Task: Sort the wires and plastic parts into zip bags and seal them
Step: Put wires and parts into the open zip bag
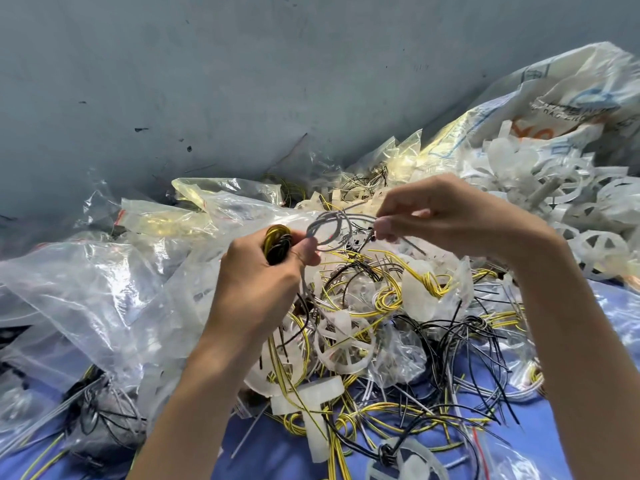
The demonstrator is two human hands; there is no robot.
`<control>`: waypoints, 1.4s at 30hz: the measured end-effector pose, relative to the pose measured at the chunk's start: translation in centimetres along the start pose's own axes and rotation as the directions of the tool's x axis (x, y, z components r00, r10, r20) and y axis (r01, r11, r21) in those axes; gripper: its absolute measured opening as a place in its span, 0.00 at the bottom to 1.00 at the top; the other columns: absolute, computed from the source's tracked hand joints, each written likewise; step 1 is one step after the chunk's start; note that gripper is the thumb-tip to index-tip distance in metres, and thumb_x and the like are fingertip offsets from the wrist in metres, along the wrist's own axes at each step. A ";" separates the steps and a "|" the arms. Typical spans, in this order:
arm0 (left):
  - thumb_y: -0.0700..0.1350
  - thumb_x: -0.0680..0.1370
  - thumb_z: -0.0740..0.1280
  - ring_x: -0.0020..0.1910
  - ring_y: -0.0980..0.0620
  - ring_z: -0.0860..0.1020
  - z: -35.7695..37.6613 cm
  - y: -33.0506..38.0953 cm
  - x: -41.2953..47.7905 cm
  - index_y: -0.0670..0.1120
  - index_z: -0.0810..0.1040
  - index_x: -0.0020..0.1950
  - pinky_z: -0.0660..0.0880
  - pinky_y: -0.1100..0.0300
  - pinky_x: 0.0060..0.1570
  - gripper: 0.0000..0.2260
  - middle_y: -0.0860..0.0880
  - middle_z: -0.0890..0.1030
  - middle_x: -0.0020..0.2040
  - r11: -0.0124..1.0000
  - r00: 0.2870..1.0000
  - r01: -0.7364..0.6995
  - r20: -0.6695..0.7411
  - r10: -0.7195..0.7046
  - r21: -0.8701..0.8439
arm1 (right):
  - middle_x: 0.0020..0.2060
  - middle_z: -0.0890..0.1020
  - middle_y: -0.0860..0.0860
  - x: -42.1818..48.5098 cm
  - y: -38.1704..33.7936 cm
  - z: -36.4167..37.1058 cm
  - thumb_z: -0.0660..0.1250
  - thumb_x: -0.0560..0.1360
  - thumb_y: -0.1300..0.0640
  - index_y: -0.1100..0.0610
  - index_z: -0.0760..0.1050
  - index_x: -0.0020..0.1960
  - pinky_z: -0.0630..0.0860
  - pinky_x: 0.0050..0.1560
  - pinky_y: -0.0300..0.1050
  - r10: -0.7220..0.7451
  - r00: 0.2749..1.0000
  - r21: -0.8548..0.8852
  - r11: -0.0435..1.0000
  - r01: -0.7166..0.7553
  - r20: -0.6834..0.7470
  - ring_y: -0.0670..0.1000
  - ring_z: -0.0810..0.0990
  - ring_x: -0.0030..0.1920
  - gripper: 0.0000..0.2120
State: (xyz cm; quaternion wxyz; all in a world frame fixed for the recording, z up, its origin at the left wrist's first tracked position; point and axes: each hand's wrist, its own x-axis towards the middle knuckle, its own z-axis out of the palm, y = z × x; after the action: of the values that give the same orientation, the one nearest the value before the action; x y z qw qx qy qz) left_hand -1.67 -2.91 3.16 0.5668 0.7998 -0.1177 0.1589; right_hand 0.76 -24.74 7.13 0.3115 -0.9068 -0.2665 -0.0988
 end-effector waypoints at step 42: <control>0.58 0.73 0.67 0.43 0.50 0.82 1.0 0.4 -0.4 0.45 0.80 0.43 0.78 0.48 0.48 0.16 0.49 0.84 0.41 0.992 0.985 0.026 0.172 -0.004 -0.126 | 0.37 0.86 0.47 -0.7 -0.7 -0.9 0.72 0.71 0.59 0.52 0.83 0.48 0.76 0.46 0.28 -0.088 0.987 -0.056 0.995 0.082 -0.134 0.39 0.83 0.40 0.07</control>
State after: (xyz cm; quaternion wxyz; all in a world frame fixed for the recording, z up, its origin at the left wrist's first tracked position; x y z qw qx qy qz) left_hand -2.02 -3.98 3.07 0.6059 0.7734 -0.1698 0.0773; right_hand -0.20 -25.11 7.92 0.3017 -0.8932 -0.2804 -0.1803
